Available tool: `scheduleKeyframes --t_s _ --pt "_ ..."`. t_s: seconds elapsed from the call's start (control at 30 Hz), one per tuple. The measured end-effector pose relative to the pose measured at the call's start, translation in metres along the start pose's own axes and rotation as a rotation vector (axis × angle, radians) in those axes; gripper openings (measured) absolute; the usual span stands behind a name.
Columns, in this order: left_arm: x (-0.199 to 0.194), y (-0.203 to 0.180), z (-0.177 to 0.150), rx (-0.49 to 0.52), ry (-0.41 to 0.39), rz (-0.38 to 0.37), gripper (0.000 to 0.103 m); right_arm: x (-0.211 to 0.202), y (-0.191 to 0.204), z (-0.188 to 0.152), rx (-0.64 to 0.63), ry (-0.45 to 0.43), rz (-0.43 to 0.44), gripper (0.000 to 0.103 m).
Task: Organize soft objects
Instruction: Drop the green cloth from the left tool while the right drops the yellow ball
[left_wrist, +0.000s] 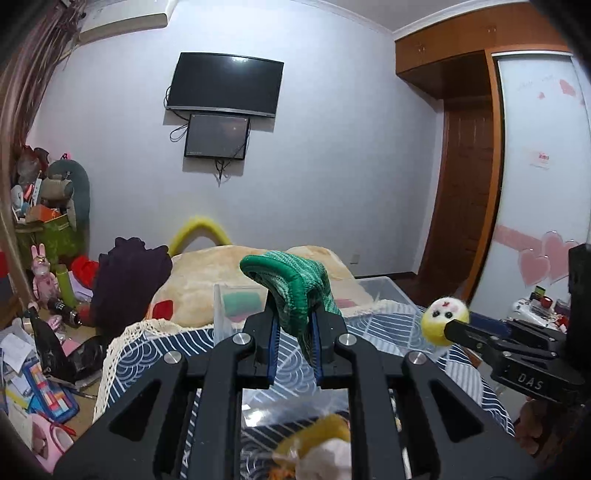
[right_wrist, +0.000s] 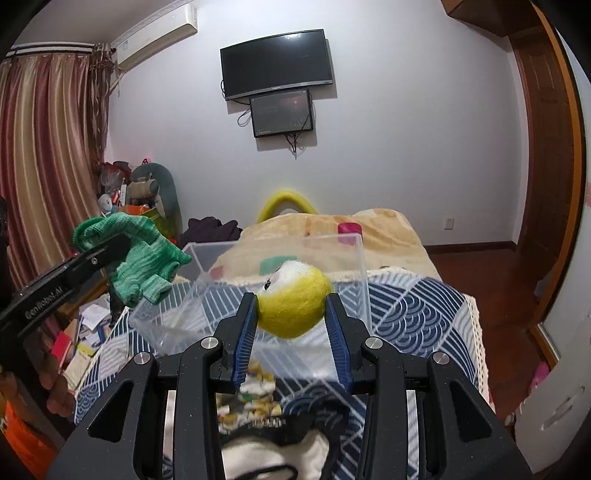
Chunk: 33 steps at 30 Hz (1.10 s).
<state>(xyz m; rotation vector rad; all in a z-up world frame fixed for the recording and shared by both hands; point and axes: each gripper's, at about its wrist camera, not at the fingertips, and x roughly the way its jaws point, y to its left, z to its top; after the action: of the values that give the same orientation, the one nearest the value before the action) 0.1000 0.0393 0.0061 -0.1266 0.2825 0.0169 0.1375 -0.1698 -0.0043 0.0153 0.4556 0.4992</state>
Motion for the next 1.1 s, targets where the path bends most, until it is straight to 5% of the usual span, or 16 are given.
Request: scheduleKeyframes --t_s 0.3,0.73,0.87,1.03,1.1 --pt "0.059 0.011 -0.003 -0.014 0.127 0.064 0.014 0.048 0.001 0.010 -0.016 0.066 -0.027 0.034" --pt "0.097 -0.002 -0.026 0.071 0.295 0.039 0.014 0.077 0.003 -0.003 -0.064 0.201 -0.050 0.037" --pt "0.095 -0.005 -0.025 0.086 0.307 0.025 0.033 0.069 0.002 -0.002 -0.061 0.190 -0.051 0.058" --pt "0.077 -0.008 -0.017 0.102 0.264 0.021 0.048 0.051 0.001 0.004 -0.051 0.144 -0.048 0.059" --pt "0.065 -0.009 -0.013 0.104 0.241 0.017 0.065 0.043 0.001 0.008 -0.048 0.124 -0.047 0.059"
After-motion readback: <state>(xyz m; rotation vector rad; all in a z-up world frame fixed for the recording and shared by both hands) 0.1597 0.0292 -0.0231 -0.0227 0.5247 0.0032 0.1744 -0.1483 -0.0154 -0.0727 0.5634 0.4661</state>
